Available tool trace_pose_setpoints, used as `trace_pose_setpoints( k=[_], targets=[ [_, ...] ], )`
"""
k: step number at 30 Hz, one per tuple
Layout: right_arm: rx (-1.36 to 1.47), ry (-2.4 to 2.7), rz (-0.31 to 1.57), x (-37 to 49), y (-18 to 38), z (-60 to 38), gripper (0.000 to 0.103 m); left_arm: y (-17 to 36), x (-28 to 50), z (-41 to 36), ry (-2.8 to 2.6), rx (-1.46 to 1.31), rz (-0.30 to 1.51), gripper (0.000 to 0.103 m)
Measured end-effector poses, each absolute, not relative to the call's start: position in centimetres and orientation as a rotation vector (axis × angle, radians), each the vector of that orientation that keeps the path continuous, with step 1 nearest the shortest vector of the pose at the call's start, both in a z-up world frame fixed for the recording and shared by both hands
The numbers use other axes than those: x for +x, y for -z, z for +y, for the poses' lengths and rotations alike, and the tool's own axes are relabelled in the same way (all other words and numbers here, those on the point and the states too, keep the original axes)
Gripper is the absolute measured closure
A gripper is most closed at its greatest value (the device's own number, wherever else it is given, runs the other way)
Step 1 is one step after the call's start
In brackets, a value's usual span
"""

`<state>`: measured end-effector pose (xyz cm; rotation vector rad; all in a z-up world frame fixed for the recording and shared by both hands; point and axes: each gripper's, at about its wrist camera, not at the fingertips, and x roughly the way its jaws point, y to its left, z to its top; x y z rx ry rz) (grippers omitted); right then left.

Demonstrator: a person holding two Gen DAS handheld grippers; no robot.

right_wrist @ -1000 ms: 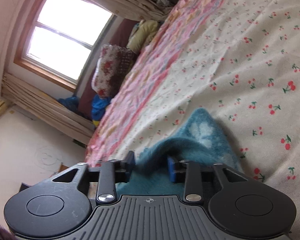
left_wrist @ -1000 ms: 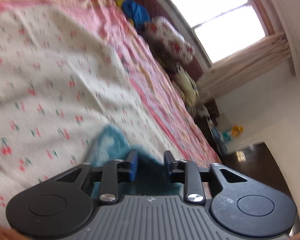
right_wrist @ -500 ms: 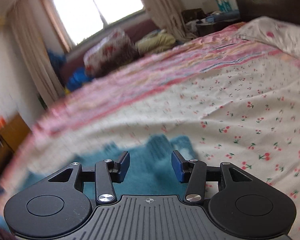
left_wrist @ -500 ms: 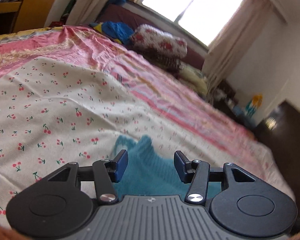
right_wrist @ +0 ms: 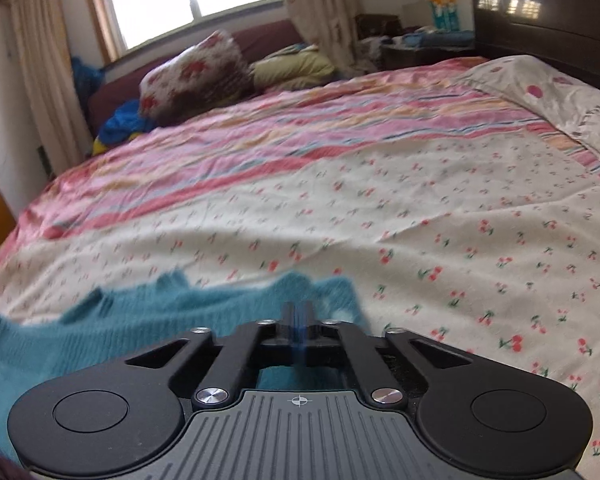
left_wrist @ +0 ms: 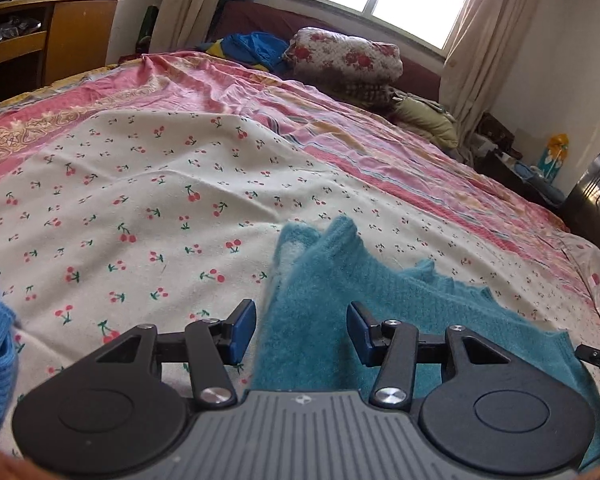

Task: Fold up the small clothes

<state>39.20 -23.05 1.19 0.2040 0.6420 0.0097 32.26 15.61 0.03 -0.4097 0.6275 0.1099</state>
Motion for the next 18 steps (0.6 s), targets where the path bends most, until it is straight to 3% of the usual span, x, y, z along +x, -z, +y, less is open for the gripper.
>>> trace_pose_setpoints(
  k=[5, 6, 9, 13, 17, 18],
  targets=[
    [0.221, -0.009, 0.670, 39.4, -0.2, -23.0, 0.101, -0.1, 31.3, 15.2, -0.118, -0.397, 0.625, 0.049],
    [0.262, -0.024, 0.662, 39.0, -0.4, -23.4, 0.094, -0.3, 30.9, 15.1, -0.119, -0.390, 0.615, 0.049],
    [0.316, -0.049, 0.634, 38.2, -1.0, -24.3, 0.086, -1.0, 29.9, 15.1, -0.118, -0.379, 0.587, 0.049],
    [0.321, -0.097, 0.644, 38.2, -1.1, -24.7, 0.064, -1.8, 29.4, 14.7, -0.093, -0.362, 0.572, 0.049],
    [0.230, -0.118, 0.679, 38.9, -0.2, -23.3, 0.062, -1.7, 29.4, 13.9, -0.093, -0.323, 0.579, 0.048],
    [0.197, -0.112, 0.696, 39.1, 0.0, -22.8, 0.067, -1.6, 29.4, 13.8, -0.094, -0.317, 0.584, 0.048]
  ],
)
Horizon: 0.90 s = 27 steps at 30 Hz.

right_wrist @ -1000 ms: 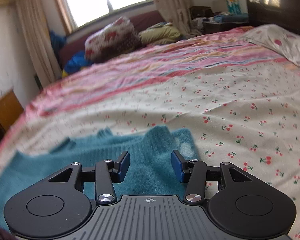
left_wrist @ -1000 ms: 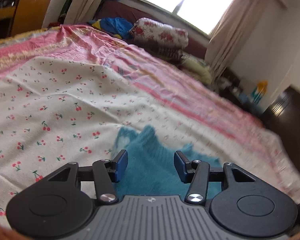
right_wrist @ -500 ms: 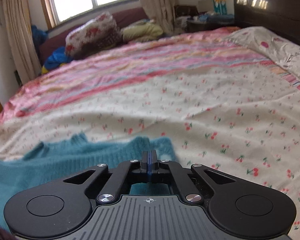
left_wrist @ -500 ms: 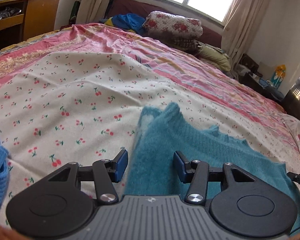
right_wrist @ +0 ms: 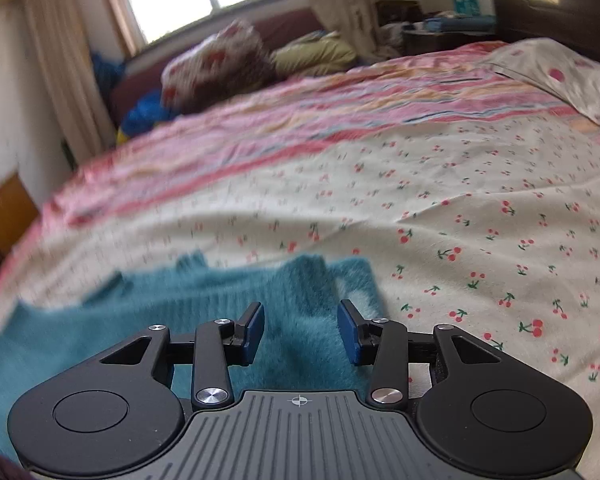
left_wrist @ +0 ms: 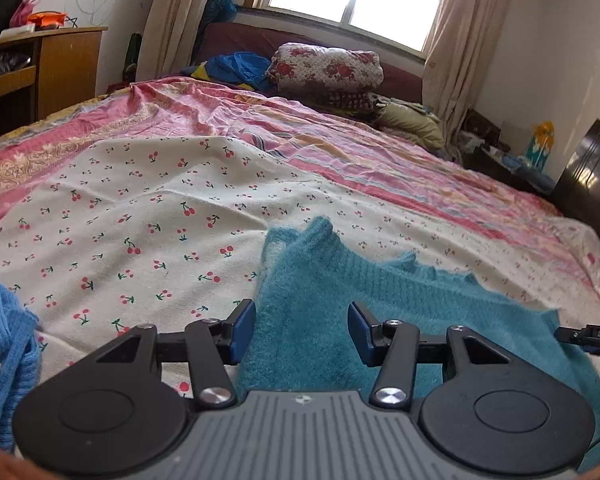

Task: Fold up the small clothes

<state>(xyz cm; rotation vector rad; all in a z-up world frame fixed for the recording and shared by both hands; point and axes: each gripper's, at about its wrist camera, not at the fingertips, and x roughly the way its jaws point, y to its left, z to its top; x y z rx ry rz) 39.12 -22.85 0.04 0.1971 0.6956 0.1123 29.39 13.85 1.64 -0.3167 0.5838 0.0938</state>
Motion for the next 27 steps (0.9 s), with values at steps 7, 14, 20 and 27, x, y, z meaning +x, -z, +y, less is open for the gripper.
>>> trace_pose_setpoints(
  k=[7, 14, 20, 27],
  targets=[
    [0.187, -0.058, 0.698, 39.3, -0.5, -23.4, 0.097, -1.8, 28.9, 13.9, -0.088, -0.324, 0.572, 0.048],
    [0.181, -0.003, 0.657, 40.2, -0.5, -23.0, 0.098, -1.3, 29.2, 12.9, -0.104, -0.256, 0.590, 0.048],
    [0.077, 0.026, 0.681, 40.5, 0.9, -21.8, 0.096, 0.9, 29.1, 14.1, -0.127, -0.331, 0.652, 0.047],
    [0.081, 0.031, 0.575, 38.1, -2.3, -21.2, 0.088, 0.3, 28.5, 13.6, -0.135, -0.313, 0.651, 0.047]
  ],
)
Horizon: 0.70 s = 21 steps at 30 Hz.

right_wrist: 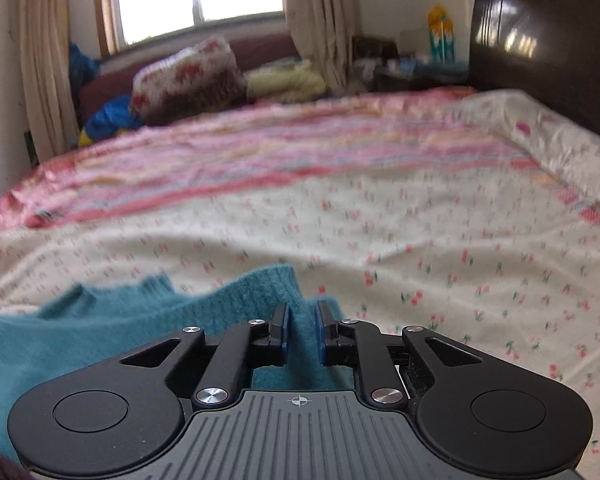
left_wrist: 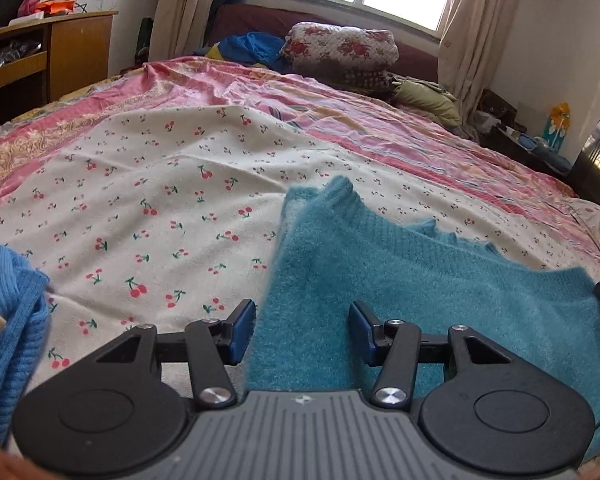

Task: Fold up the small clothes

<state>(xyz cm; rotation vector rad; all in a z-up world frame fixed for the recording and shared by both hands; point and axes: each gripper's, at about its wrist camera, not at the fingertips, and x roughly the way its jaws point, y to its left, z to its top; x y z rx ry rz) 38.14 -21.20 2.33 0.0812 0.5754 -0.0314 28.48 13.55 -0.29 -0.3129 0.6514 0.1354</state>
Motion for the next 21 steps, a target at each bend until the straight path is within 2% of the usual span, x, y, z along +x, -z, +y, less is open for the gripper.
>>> trace_pose_setpoints(
  k=[9, 15, 16, 18, 21],
  targets=[
    [0.044, 0.019, 0.504, 36.5, -3.9, -19.6, 0.088, 0.2, 28.6, 13.6, -0.132, -0.305, 0.670, 0.047],
    [0.019, 0.020, 0.599, 36.5, -1.1, -19.0, 0.088, 0.3, 28.5, 13.7, -0.120, -0.316, 0.685, 0.047],
    [0.021, 0.042, 0.624, 36.8, -0.3, -19.3, 0.089, 0.3, 28.5, 13.6, -0.117, -0.314, 0.687, 0.047],
    [0.040, 0.073, 0.667, 37.5, 1.0, -20.1, 0.097, 0.2, 28.4, 13.6, -0.111, -0.315, 0.690, 0.047],
    [0.048, 0.078, 0.668, 37.6, 1.0, -20.3, 0.098, 0.2, 28.4, 13.8, -0.105, -0.324, 0.693, 0.047]
  ],
)
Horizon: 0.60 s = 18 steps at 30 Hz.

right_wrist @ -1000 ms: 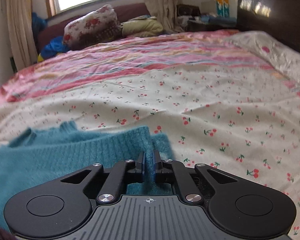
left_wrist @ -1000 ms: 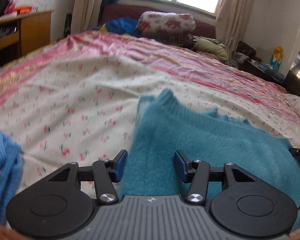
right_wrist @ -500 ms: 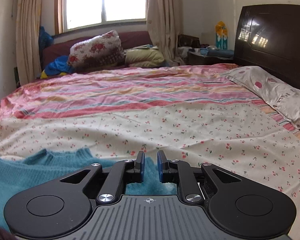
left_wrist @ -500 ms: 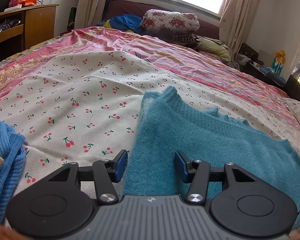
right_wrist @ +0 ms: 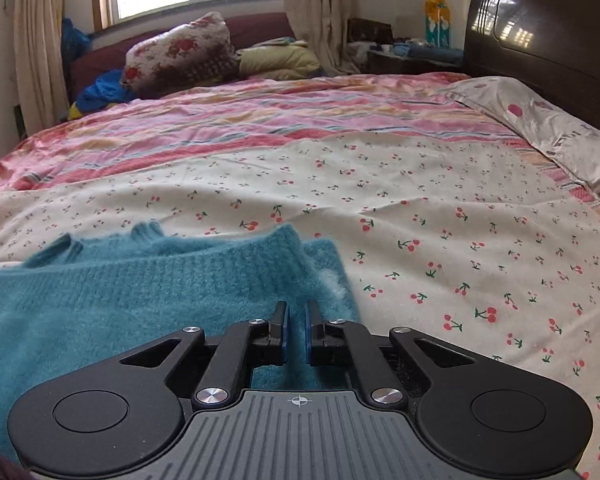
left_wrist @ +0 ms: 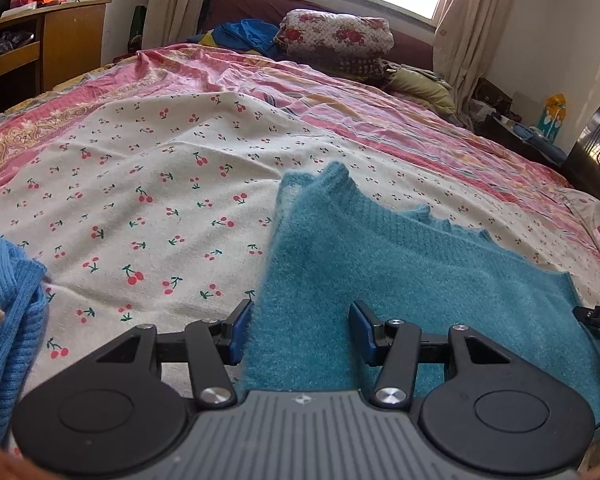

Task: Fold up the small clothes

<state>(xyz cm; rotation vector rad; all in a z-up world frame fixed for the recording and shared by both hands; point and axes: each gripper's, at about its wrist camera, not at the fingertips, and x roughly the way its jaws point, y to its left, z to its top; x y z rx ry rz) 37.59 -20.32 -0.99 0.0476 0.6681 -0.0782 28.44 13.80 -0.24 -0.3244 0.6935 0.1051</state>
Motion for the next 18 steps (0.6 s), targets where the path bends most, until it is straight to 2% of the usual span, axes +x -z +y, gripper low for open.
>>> trace_pose_setpoints(
  k=[10, 15, 18],
  targets=[
    [0.035, 0.110, 0.632, 37.1, -0.6, -19.4, 0.094, 0.2, 28.1, 13.9, -0.085, -0.334, 0.706, 0.047],
    [0.016, 0.122, 0.699, 37.6, 0.8, -19.8, 0.094, -0.1, 27.7, 13.9, -0.081, -0.338, 0.714, 0.047],
    [0.002, 0.127, 0.703, 37.4, -0.2, -18.7, 0.087, -0.4, 27.0, 13.9, -0.079, -0.347, 0.718, 0.047]
  ],
)
